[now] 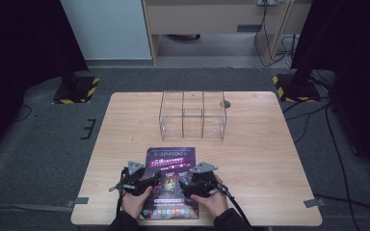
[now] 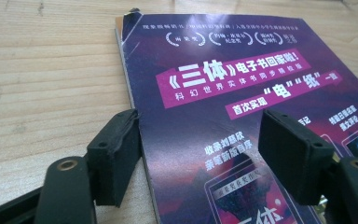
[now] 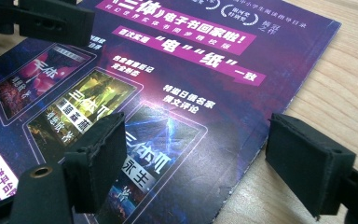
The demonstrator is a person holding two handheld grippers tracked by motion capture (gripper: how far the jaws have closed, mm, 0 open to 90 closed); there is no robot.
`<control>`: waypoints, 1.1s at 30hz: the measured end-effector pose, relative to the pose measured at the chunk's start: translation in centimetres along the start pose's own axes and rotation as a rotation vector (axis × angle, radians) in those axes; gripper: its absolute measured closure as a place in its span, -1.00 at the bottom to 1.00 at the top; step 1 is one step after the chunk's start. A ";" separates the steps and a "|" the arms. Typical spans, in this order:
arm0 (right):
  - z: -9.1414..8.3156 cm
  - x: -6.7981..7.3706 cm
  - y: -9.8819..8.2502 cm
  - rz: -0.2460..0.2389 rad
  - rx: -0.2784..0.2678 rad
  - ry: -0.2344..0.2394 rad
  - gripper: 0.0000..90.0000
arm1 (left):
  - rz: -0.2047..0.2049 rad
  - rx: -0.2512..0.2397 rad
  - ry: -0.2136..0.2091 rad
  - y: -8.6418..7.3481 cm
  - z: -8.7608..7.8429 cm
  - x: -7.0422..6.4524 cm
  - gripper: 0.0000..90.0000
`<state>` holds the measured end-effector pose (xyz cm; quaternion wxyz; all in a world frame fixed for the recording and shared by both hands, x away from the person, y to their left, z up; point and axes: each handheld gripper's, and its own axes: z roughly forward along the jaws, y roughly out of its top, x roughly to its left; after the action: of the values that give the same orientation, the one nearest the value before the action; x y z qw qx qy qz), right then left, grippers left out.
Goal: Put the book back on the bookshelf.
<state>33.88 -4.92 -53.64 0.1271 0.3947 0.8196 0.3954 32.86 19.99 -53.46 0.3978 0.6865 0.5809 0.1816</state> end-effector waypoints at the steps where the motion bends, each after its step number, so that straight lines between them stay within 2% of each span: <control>1: 0.0 0.0 0.0 0.000 -0.003 0.000 -0.54 | -0.015 -0.004 -0.002 0.0 0.0 0.1 -0.28; 5: 0.0 0.0 0.0 0.000 -0.002 -0.001 -0.54 | -0.083 -0.022 -0.029 -0.1 -0.2 0.7 -0.15; 11: 0.0 0.0 0.0 0.002 -0.003 0.000 -0.54 | -0.147 -0.039 -0.061 -0.2 -0.5 1.3 -0.05; 14: 0.0 -0.1 0.0 0.002 -0.004 0.002 -0.54 | -0.160 -0.064 -0.082 -0.1 -0.9 1.4 -0.02; 17: 0.0 -0.1 -0.1 0.004 -0.004 0.001 -0.54 | -0.156 -0.090 -0.110 -0.1 -1.3 1.5 -0.02; 19: 0.0 -0.1 -0.1 0.002 -0.005 0.002 -0.54 | -0.165 -0.111 -0.145 0.0 -1.7 1.6 -0.01; 22: 0.0 -0.2 -0.1 0.002 -0.005 0.005 -0.53 | -0.193 -0.139 -0.268 0.2 -2.3 1.7 0.03; 24: -0.1 -0.2 -0.1 0.004 -0.005 0.006 -0.52 | -0.170 -0.129 -0.324 0.2 -2.4 1.3 0.06; 26: -0.1 -0.2 -0.1 0.005 -0.005 0.007 -0.52 | -0.114 -0.123 -0.294 0.2 -2.5 0.7 0.05; 28: -0.1 -0.2 -0.1 0.006 -0.007 0.008 -0.51 | -0.081 -0.114 -0.284 0.3 -2.3 0.5 0.02; 30: -0.1 -0.2 -0.1 0.006 -0.007 0.007 -0.52 | -0.076 -0.101 -0.279 0.3 -2.1 0.6 0.00; 33: -0.1 -0.2 -0.1 0.005 -0.006 0.008 -0.51 | -0.075 -0.074 -0.299 0.3 -1.7 0.7 0.00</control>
<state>33.95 -5.15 -53.67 0.1242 0.3948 0.8178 0.3999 32.05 21.17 -52.29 0.5114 0.6686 0.5335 0.0833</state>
